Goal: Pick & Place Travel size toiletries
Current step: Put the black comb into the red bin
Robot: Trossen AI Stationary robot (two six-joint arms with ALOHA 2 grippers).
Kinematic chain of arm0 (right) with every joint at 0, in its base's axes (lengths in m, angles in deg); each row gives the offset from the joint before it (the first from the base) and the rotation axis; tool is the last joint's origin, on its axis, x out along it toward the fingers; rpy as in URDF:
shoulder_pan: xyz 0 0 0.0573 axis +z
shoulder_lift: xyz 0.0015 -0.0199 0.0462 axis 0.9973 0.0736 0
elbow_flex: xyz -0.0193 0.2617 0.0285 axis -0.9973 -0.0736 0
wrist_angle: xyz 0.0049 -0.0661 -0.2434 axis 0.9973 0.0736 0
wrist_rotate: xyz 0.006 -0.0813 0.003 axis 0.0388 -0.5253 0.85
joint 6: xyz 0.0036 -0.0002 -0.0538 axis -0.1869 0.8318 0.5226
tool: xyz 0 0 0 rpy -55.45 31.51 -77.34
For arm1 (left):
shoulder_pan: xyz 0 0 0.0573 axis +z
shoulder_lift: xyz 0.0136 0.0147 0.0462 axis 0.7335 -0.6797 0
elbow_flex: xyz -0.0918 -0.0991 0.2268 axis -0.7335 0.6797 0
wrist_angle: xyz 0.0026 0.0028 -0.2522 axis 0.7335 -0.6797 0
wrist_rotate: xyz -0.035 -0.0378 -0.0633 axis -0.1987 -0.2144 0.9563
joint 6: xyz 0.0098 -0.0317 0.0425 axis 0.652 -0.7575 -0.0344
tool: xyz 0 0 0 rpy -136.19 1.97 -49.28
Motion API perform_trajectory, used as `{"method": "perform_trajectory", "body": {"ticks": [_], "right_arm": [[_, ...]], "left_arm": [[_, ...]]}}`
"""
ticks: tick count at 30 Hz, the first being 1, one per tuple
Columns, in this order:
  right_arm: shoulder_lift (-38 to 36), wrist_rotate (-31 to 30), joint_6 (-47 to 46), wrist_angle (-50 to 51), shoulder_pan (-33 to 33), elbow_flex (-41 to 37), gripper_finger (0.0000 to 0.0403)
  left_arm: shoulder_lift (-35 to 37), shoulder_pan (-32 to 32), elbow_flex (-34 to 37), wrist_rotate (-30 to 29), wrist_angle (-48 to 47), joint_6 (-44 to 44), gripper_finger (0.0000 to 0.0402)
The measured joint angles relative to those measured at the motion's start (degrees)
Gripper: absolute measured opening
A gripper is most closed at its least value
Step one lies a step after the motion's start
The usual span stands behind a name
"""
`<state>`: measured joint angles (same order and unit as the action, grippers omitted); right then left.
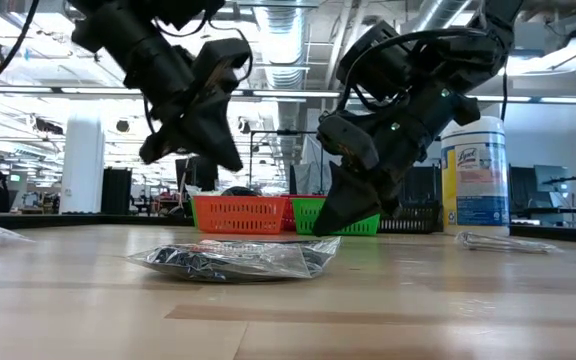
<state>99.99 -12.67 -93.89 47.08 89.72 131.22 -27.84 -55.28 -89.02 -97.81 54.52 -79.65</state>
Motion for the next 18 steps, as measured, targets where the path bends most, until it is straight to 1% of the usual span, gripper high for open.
{"method": "perform_trajectory", "body": {"ticks": [10, 18], "right_arm": [[0.0, -0.6, -1.6, -0.2, 1.1, 0.0, 0.0000], [0.0, -1.9, -2.0, 0.7, 1.3, 0.0, 0.0000]], "left_arm": [[0.0, 0.0, 4.2, 1.4, 0.6, -3.1, 0.0001], [-0.1, 0.0, 5.0, 1.4, 1.6, -3.2, 0.0001]]}}
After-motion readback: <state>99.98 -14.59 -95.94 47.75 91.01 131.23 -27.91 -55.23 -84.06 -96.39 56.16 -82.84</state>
